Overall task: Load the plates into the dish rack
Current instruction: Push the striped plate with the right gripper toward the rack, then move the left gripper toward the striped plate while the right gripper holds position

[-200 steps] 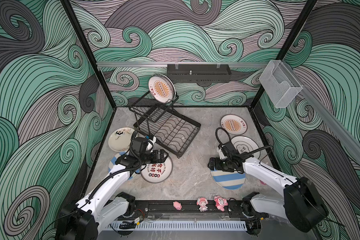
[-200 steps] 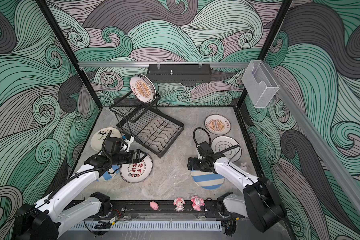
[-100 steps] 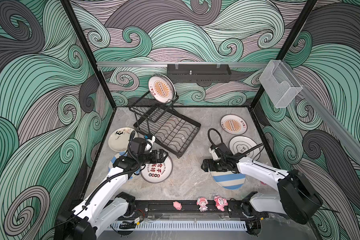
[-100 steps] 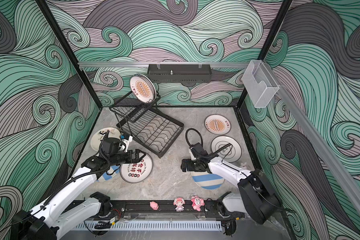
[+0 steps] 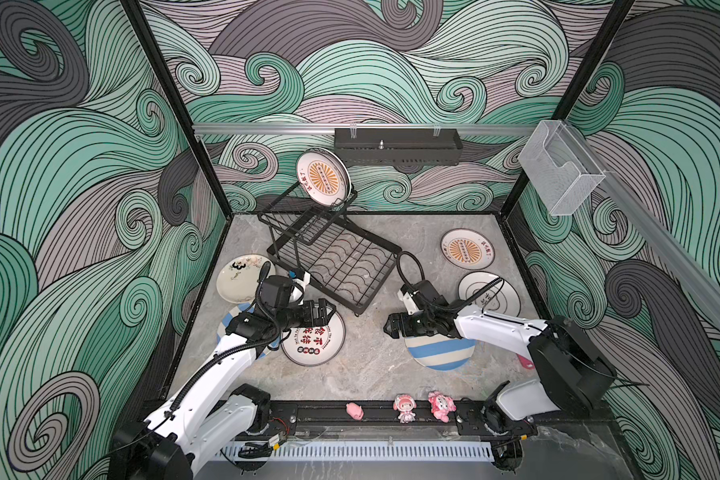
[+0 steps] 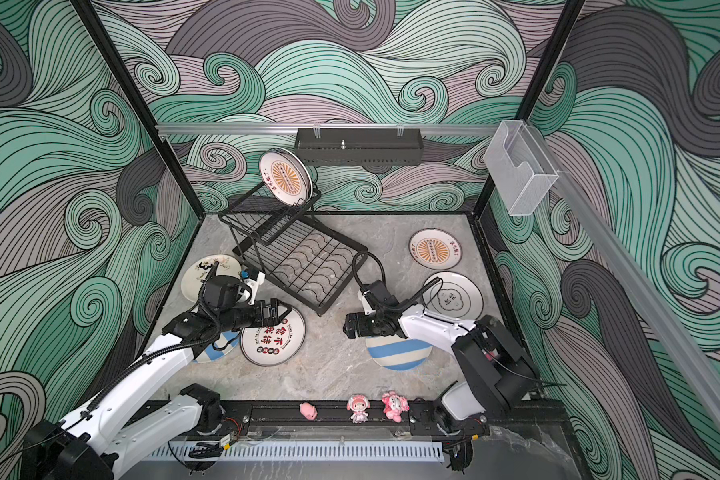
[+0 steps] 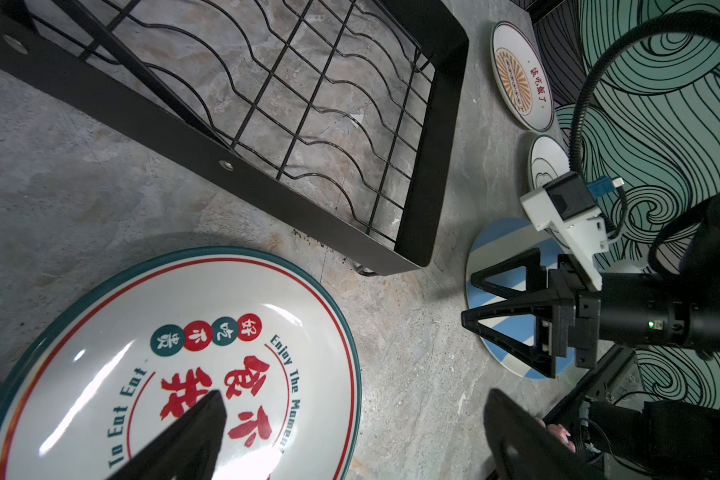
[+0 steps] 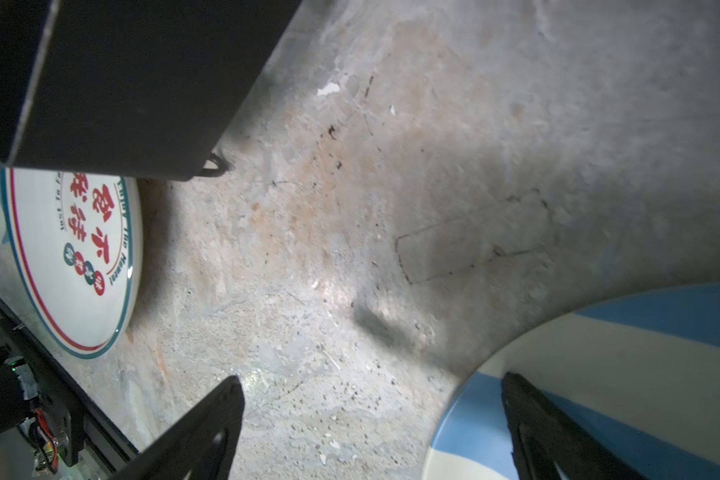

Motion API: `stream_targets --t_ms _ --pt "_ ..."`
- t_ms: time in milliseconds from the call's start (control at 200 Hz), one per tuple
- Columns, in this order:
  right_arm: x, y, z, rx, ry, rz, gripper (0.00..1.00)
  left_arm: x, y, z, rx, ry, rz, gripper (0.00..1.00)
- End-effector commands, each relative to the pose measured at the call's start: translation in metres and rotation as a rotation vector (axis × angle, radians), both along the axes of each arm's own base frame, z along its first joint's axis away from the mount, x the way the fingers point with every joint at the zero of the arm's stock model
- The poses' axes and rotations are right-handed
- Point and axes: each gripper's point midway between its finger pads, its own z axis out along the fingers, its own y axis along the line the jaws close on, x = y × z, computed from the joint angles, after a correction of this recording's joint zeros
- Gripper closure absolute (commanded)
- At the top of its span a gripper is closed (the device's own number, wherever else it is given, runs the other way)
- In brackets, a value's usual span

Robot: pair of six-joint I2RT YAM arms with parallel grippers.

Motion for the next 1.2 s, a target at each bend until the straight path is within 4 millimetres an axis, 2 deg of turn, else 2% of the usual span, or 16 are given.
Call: stream_targets --t_ms 0,165,310,460,555,620,730,886,971,1091,1196 --pt "-0.014 0.019 -0.011 0.038 0.079 0.057 0.05 -0.004 0.005 -0.001 0.024 0.005 0.019 0.01" --pt "-0.016 0.043 -0.005 0.089 0.071 0.117 0.07 -0.007 0.01 0.001 0.041 0.002 0.03 0.01" --pt "-0.014 0.053 0.004 0.115 0.049 0.13 0.07 -0.007 0.012 0.003 0.042 -0.006 0.035 0.01" --pt "-0.014 0.051 0.019 0.124 0.015 0.138 0.07 -0.008 0.008 0.002 0.031 -0.001 0.022 0.01" --pt "-0.012 0.039 0.032 0.088 -0.026 0.125 0.06 -0.007 0.005 0.003 0.032 -0.009 0.01 0.01" --pt "-0.011 0.027 0.04 0.052 -0.049 0.109 0.06 -0.006 0.002 0.002 0.025 -0.007 0.002 0.01" --pt "0.0 -0.009 0.048 0.001 -0.07 0.024 0.05 -0.005 -0.007 0.002 0.01 -0.008 -0.021 0.01" --pt "0.01 -0.083 0.044 -0.098 -0.088 -0.166 0.04 -0.008 -0.019 -0.003 0.02 -0.001 -0.063 0.01" --pt "0.015 -0.117 0.04 -0.128 -0.094 -0.26 0.01 -0.013 -0.026 -0.006 0.025 0.004 -0.093 0.01" --pt "0.022 -0.146 0.03 -0.148 -0.067 -0.343 0.0 -0.018 -0.038 -0.01 0.015 -0.006 -0.14 0.01" --pt "0.025 -0.157 0.022 -0.139 -0.031 -0.375 0.0 -0.02 -0.052 -0.009 0.006 -0.02 -0.189 0.02"
